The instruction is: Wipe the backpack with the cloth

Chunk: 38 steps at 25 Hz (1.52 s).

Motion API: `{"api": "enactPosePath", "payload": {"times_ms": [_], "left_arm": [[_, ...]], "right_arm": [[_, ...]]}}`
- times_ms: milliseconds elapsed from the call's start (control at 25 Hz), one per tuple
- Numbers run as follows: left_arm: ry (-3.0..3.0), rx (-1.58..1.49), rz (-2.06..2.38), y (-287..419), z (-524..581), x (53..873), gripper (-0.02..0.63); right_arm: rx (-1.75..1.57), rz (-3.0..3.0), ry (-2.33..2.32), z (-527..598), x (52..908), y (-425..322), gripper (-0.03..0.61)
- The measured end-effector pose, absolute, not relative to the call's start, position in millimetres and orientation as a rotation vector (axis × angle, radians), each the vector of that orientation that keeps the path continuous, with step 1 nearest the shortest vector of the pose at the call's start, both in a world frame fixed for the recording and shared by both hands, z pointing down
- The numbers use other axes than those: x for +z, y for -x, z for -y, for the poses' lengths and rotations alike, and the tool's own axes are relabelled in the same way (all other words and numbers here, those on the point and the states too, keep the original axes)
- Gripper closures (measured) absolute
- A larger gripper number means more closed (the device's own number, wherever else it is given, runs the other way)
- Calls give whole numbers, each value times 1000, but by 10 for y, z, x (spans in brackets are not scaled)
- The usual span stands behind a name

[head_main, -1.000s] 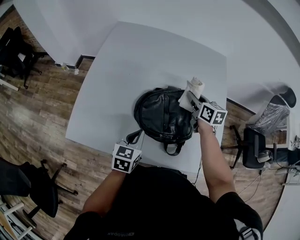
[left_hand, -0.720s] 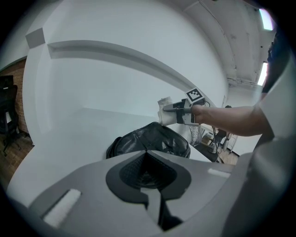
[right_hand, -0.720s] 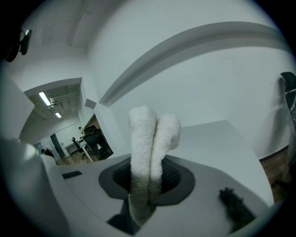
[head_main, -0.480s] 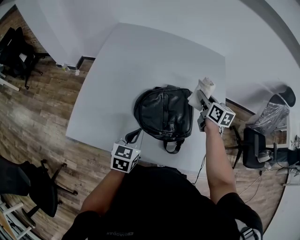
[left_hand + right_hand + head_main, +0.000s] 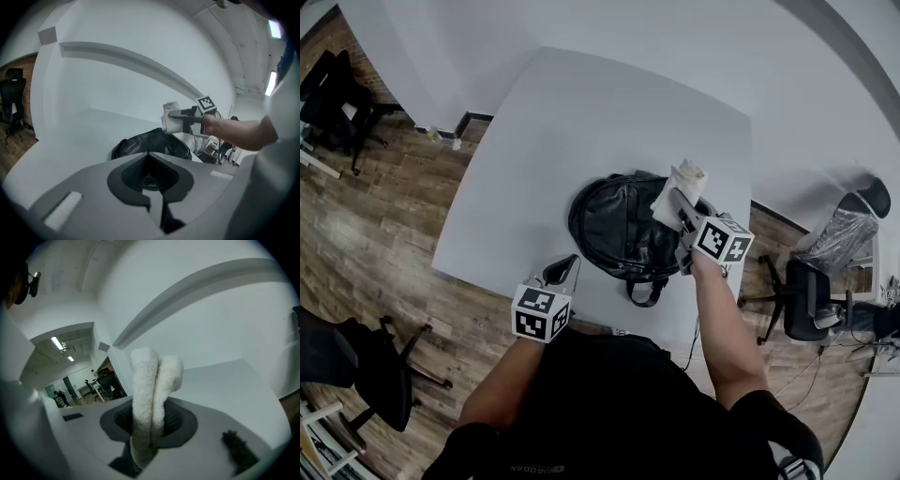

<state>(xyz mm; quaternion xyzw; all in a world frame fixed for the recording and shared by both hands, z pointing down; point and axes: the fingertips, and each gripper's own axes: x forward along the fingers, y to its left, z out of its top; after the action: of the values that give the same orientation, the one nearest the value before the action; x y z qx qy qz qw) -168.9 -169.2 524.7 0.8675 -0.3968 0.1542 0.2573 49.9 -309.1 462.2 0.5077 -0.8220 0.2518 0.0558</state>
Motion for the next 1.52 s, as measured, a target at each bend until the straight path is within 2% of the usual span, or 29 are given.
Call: {"api": "enactPosePath", "payload": {"times_ms": [440,680,1040,1520], "left_arm": [[-2314,420,1129,1836,1608,5283,607],[-2293,439,1129,1899,1501,5329,607],[-2280,429,1163,2042,1427,5354,607],[-2333,430,1146,1874,1542,5287,607]], "right_arm": [[1010,2524,-1207,2843,5329,726,485],[1009,2513,-1112,2854,5537,1120,485],[985,2476,-1100,2868,5638,1211,485],[942,2423,-1177,2810,5536,853,485]]}}
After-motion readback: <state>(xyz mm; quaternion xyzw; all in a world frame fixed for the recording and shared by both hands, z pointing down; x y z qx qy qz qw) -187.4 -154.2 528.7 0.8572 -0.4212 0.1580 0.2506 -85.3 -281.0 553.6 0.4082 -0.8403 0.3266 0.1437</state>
